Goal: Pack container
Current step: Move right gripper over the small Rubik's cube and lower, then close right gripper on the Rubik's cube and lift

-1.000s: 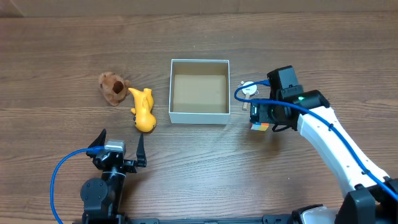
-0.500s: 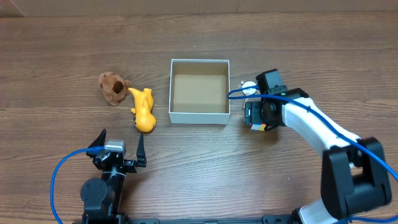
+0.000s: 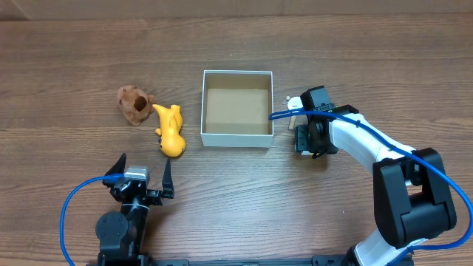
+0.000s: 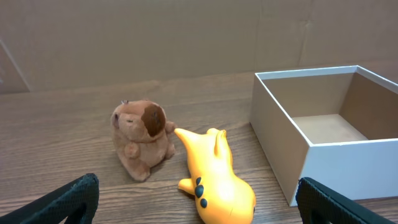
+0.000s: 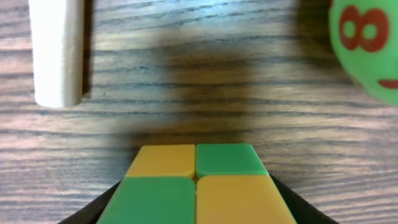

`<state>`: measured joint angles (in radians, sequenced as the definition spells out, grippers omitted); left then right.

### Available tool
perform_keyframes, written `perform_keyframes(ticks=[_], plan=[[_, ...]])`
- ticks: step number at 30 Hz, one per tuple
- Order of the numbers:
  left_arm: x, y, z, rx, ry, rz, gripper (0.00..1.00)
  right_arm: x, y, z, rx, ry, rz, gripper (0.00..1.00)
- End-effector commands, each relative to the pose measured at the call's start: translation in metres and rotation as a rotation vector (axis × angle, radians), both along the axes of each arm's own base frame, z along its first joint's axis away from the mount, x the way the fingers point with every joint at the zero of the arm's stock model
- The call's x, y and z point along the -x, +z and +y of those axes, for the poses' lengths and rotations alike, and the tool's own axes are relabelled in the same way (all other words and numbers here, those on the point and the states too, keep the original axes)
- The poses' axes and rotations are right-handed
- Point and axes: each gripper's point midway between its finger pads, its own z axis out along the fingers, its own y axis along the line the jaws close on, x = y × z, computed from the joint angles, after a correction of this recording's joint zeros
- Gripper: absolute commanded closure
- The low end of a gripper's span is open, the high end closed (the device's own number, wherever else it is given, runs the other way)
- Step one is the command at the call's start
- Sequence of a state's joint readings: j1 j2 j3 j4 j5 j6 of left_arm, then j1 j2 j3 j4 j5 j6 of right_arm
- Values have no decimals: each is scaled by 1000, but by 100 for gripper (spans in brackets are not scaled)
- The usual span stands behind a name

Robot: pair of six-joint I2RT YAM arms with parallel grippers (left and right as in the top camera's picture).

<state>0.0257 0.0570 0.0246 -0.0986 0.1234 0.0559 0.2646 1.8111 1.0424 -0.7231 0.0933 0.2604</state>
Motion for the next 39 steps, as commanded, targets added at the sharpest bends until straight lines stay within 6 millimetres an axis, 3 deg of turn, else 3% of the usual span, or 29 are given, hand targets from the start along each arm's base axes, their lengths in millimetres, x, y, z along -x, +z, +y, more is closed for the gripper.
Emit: perform_keyframes(ticks=[1,8,12,13,15,25,31,39], plan=[[0,-2,-2,-11,-8,1,0,-9,8,3,5,6,-23,41],[0,-2,-2,-12,-8,1,0,-31,39,9,-4,10,-64,43],[0,-2,-2,-11,-8,1,0,-46,67,11,6,34,-95,51],[0,-2,-2,-11,-8,1,0,-47,72,10,10,32,-96,50],[0,-2,-2,-11,-8,1,0,-47,78,7,27,29,-92,35],[0,-2,-2,-12,-8,1,0,-35,78,4,40,32,-52,24],[0,-2,-2,-12,-8,1,0,-36,73,4,37,22,-59,22],[0,-2,-2,-11,-8,1,0,-35,42,2,24,13,-93,20]])
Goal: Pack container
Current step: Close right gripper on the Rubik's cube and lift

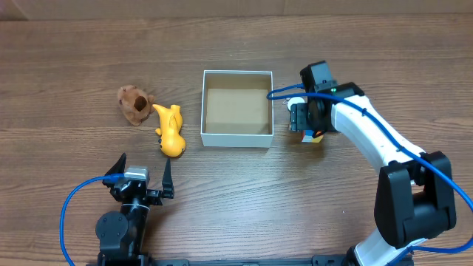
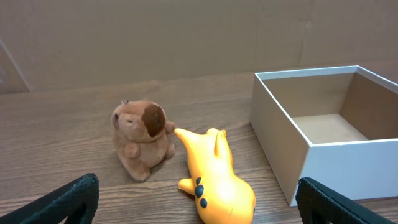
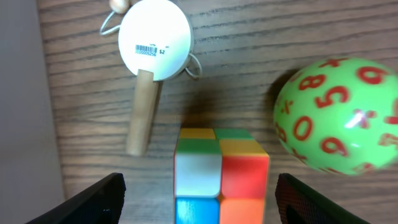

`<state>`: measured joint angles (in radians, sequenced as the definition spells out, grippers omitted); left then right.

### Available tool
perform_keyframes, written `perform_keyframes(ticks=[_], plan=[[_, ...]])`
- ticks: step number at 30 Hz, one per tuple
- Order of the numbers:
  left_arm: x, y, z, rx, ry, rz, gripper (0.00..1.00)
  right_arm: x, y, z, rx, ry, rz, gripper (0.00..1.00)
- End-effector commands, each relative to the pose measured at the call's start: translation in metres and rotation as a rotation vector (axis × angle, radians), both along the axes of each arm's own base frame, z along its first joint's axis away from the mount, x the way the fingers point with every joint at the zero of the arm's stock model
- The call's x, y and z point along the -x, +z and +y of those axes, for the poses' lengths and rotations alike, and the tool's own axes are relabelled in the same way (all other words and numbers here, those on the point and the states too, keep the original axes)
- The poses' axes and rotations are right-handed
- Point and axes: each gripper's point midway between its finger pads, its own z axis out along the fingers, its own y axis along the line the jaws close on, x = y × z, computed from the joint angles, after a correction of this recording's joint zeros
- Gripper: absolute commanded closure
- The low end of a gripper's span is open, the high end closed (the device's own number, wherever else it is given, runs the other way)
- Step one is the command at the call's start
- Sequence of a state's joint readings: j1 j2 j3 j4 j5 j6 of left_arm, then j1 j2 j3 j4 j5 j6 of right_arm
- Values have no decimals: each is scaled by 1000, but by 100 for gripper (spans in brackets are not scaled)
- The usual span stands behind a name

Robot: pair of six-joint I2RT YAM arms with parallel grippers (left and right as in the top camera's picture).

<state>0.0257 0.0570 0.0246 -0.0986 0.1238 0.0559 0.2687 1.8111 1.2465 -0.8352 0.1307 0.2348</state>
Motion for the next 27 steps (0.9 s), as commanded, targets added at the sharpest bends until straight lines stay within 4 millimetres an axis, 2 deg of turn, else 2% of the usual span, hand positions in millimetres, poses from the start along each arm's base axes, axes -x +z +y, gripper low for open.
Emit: perform_keyframes(ticks=[1,8,14,19,25,27], plan=[[0,-2,-2,-11,-8,1,0,9,-12,-6,7,-13,3,20],[0,-2,-2,-11,-8,2,0,3,-16,-18,-10,-67,-16,21],[0,-2,-2,-12,-8,1,0,2,-28,-9,-75,-56,-44,21],[0,-2,-2,-11,-8,1,0,0,-30,-7,-84,-53,-55,22],[0,-3,-2,-11,-8,5,0,0,-30,-7,-83,-50,-54,34],[0,-4,-2,-12,-8,9,0,1,-31,-7,-82,-50,-51,36]])
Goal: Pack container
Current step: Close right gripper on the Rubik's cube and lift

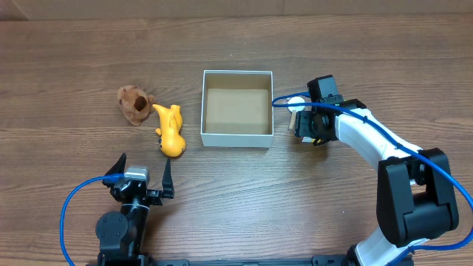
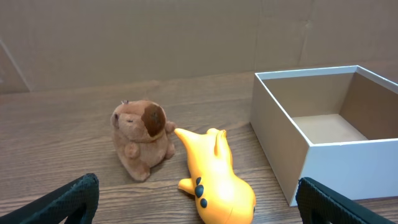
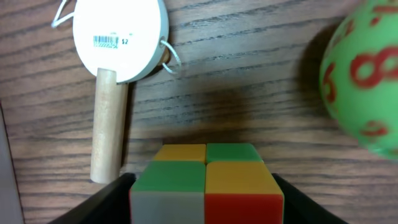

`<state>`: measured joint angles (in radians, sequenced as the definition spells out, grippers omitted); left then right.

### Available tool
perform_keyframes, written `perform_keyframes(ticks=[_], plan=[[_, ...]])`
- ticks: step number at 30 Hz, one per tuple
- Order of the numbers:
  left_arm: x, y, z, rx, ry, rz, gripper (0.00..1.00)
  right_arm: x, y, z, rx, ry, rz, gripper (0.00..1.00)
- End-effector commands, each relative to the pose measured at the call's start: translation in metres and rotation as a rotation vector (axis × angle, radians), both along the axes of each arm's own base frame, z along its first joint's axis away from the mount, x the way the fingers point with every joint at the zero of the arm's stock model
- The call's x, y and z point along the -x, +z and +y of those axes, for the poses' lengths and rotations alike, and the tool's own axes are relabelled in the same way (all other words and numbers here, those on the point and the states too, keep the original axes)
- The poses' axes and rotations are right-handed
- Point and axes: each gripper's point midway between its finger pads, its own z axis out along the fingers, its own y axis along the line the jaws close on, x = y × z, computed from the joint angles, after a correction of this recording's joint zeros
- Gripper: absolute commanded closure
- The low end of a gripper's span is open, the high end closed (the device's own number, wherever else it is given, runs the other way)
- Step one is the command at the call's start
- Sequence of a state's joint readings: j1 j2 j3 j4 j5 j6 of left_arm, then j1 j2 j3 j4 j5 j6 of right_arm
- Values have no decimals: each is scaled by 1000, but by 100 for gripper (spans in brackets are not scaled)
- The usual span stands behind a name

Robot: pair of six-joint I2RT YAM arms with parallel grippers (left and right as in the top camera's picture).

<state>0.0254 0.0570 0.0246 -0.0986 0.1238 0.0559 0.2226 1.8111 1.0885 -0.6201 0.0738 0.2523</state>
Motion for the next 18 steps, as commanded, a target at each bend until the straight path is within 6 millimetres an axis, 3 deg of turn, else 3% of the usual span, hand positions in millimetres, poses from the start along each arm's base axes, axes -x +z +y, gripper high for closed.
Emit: perform_keyframes(ticks=[1,12,17,18], plan=[[0,-4,-2,-11,-8,9,0,2,1,0,-8,2,-6,36],[0,-4,-2,-11,-8,9,0,5,-5,0,-4,16,-5,36],[0,-4,-2,-11,-8,9,0,3,-4,0,-6,16,-17,60],[0,-4,-2,-11,-8,9,0,2,-4,0,-6,16,-19,62]])
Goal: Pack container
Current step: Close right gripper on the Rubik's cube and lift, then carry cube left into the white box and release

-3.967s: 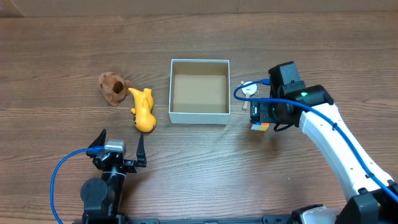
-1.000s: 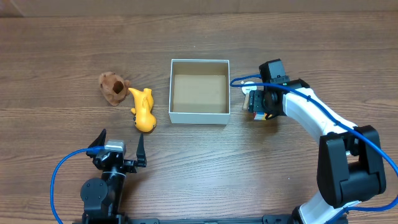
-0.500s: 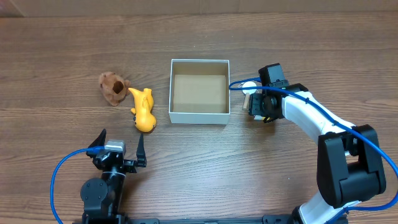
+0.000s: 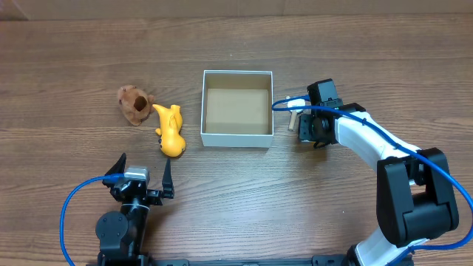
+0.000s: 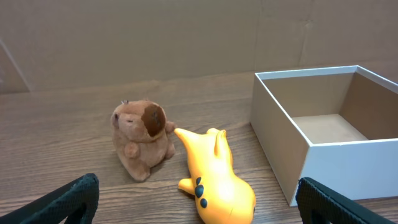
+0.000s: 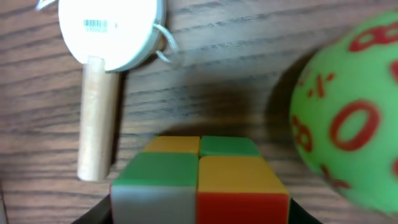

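Note:
A multicoloured puzzle cube stands on the table right of the white open box. My right gripper is low over it, its black fingers against the cube's two sides, shut on it. In the overhead view the right gripper hides the cube. A brown plush and a yellow toy animal lie left of the box. My left gripper rests open near the front edge, apart from them.
A green ball with red numbers sits close to the right of the cube. A white disc on a wooden stick lies just beyond it, towards the box. The box's right wall is near the right gripper.
My right gripper has come lower and closer onto the cube, its fingers now against the cube's sides. The left arm, plush, yellow toy and box have not moved.
My right gripper was first low around the cube. Then it stood higher and open, the cube on the table between the stick and the ball. Then it was down around the cube again, and now it grips it. The left arm stayed still.

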`<state>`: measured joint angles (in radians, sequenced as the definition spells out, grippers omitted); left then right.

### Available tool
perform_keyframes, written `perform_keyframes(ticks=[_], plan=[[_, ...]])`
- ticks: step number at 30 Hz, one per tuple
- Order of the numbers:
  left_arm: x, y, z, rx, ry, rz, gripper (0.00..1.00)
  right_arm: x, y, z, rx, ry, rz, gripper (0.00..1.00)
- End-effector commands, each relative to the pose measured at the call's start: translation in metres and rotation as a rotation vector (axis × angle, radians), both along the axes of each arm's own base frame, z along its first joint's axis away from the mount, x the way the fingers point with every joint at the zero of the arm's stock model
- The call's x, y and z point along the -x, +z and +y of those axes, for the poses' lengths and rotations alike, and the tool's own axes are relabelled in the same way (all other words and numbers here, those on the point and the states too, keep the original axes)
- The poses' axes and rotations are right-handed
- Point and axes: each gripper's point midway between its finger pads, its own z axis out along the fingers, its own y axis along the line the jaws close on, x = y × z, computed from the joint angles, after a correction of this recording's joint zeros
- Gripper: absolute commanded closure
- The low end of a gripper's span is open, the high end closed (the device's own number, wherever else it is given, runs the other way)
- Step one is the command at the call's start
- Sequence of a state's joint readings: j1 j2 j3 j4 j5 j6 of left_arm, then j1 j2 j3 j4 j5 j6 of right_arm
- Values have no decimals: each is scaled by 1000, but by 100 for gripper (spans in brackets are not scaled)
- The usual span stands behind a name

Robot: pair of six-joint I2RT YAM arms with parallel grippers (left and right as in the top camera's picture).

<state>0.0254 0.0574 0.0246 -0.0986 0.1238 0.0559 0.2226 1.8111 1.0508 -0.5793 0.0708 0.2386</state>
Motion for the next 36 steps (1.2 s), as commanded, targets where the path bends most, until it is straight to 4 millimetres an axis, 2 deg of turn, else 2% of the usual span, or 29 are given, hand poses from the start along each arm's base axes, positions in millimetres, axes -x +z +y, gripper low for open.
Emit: perform_keyframes(ticks=[1,7,11,17,23,27,30,36], plan=[[0,-3,-2,-11,-8,8,0,-2,5,1,-7,2,-17,62],[0,-3,-2,-11,-8,8,0,-7,13,-1,7,6,-21,62],[0,-3,-1,-11,-7,8,0,-18,38,-2,24,2,-42,62],[0,-3,-2,-11,-8,8,0,-31,98,14,16,48,-96,61],[0,-3,-2,-11,-8,8,0,-32,152,47,-1,123,-145,60],[0,-3,-2,-11,-8,8,0,-28,192,81,-23,201,-193,60],[0,-3,-2,-11,-8,8,0,-22,202,101,-34,249,-210,60],[0,-3,-2,-11,-8,8,0,-3,198,144,-45,358,-209,60]])
